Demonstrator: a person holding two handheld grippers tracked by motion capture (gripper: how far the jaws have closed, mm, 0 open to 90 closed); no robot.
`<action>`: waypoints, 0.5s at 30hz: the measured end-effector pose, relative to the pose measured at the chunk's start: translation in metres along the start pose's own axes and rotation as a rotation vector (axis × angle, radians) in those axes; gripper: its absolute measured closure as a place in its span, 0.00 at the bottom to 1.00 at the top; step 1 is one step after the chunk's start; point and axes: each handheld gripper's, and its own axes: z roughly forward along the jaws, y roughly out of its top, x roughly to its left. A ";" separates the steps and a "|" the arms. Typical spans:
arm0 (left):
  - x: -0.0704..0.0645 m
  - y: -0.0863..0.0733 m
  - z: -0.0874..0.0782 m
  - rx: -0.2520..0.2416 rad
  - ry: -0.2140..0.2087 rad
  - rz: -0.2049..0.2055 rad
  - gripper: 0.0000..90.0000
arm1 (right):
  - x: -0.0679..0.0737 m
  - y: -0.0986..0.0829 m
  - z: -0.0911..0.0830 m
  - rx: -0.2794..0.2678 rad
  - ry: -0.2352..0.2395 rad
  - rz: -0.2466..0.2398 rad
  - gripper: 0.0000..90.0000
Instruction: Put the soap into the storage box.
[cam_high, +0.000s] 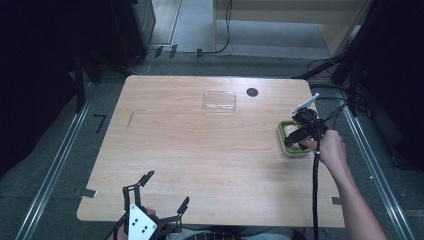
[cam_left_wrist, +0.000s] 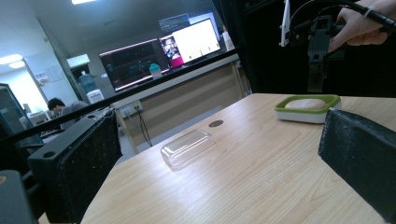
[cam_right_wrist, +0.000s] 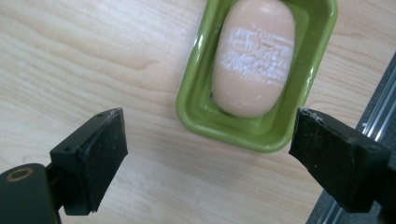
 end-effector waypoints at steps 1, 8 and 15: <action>0.000 0.000 0.000 0.000 0.000 0.000 0.00 | 0.001 -0.001 -0.001 0.001 0.002 -0.001 0.12; 0.000 0.000 0.000 0.001 0.000 0.001 0.00 | 0.008 -0.017 -0.003 0.013 0.007 -0.028 0.12; -0.001 0.000 0.000 0.000 -0.001 0.001 0.00 | 0.017 -0.037 0.003 0.053 0.013 -0.076 0.13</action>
